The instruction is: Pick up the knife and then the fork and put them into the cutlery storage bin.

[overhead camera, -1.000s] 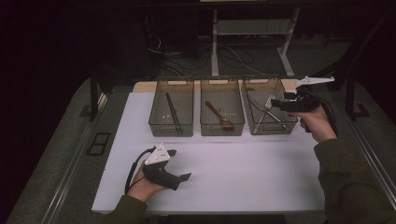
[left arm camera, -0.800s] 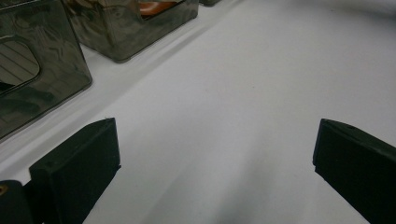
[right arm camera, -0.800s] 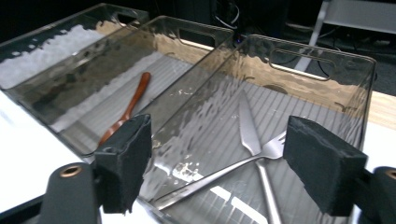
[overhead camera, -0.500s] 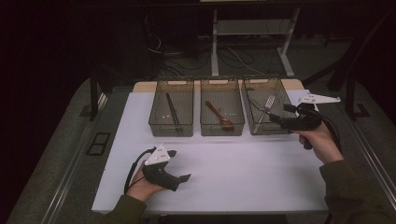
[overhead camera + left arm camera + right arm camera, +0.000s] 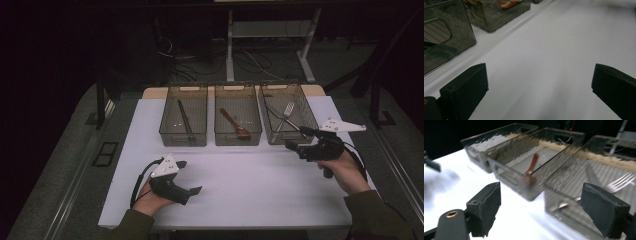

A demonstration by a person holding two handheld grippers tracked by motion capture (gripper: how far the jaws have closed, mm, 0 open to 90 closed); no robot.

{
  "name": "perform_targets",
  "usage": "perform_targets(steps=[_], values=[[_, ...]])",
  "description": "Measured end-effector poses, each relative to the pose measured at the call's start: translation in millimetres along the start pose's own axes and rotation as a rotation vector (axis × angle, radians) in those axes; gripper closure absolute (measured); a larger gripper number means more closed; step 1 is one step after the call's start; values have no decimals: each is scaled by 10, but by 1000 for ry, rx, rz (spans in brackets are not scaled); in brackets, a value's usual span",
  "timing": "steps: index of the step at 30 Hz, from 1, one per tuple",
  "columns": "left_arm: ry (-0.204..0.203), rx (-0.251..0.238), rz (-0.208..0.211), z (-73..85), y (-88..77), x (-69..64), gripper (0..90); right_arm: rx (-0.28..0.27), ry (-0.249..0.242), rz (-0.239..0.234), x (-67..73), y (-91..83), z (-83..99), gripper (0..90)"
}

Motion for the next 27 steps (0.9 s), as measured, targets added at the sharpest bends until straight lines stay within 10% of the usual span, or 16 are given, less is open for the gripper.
perform_targets(steps=[27], values=[[-4, -8, -9, 7, -28, -22, 0, 63, 6, -43, 285, -68, 708, 162]])
Point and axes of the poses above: each handheld gripper's, and its own axes: y roughly forward along the jaws, z roughly out of its underside, x roughly to its left, the point moved 2 cm from there along y, roughly forward along the jaws, and after that the axes turned 10 degrees about x, right-handed, at the moved point
